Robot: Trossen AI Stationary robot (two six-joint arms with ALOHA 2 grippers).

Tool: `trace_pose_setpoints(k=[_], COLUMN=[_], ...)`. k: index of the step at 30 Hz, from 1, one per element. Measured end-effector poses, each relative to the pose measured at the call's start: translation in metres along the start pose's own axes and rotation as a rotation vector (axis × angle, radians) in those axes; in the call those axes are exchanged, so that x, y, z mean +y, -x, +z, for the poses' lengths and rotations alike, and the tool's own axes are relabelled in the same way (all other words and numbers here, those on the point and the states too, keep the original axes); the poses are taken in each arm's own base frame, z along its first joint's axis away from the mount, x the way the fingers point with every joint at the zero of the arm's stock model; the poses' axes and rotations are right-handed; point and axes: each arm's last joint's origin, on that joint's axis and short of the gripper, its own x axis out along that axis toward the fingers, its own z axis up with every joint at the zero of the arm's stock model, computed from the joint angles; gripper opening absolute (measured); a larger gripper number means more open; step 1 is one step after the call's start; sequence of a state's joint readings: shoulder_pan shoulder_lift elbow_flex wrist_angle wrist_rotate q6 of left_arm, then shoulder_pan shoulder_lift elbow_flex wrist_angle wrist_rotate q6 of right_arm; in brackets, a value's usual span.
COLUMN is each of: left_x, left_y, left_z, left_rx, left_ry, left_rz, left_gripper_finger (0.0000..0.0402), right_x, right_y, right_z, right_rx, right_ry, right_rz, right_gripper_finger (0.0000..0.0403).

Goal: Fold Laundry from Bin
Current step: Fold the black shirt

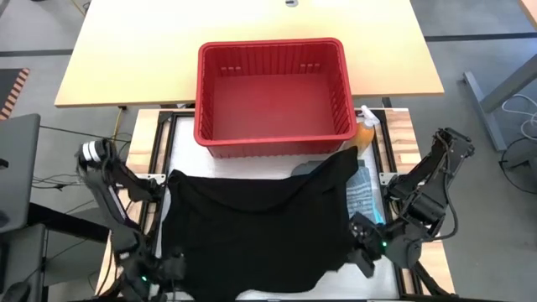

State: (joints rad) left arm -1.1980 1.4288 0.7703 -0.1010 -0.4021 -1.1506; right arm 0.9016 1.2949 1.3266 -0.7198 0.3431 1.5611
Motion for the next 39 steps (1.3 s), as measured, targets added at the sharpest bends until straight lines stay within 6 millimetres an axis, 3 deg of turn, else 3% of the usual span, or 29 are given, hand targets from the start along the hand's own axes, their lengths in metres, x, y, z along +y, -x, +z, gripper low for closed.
trace_pose_setpoints(k=[5, 11, 15, 23, 32, 39], left_x=[0.003, 0.044, 0.067, 0.092, 0.111, 0.132], left_y=[0.053, 0.095, 0.112, 0.130, 0.140, 0.136], left_z=[0.030, 0.044, 0.048, 0.051, 0.048, 0.039], left_rx=[-0.180, -0.253, -0.236, -0.216, -0.181, -0.156], left_ry=[-0.032, 0.075, 0.114, 0.105, 0.049, 0.049], left_rz=[0.003, 0.240, 0.371, 0.541, 0.683, 0.780], left_gripper_finger=[0.0000, 0.0000, 0.0000, 0.0000, 0.0000, 0.0000], right_x=[-0.013, -0.028, -0.044, -0.068, -0.077, -0.086], right_y=[0.011, 0.037, 0.049, 0.060, 0.080, 0.092], right_z=[0.013, 0.034, 0.043, 0.051, 0.065, 0.087], right_rx=[-0.190, -0.498, -0.559, -0.595, -0.692, -0.729], right_ry=[-0.055, -0.065, -0.084, -0.116, -0.095, -0.105], right_rz=[-0.096, -0.157, -0.261, -0.485, -0.506, -0.584], right_gripper_finger=[0.0024, 0.0023, 0.0023, 0.0023, 0.0023, 0.0023])
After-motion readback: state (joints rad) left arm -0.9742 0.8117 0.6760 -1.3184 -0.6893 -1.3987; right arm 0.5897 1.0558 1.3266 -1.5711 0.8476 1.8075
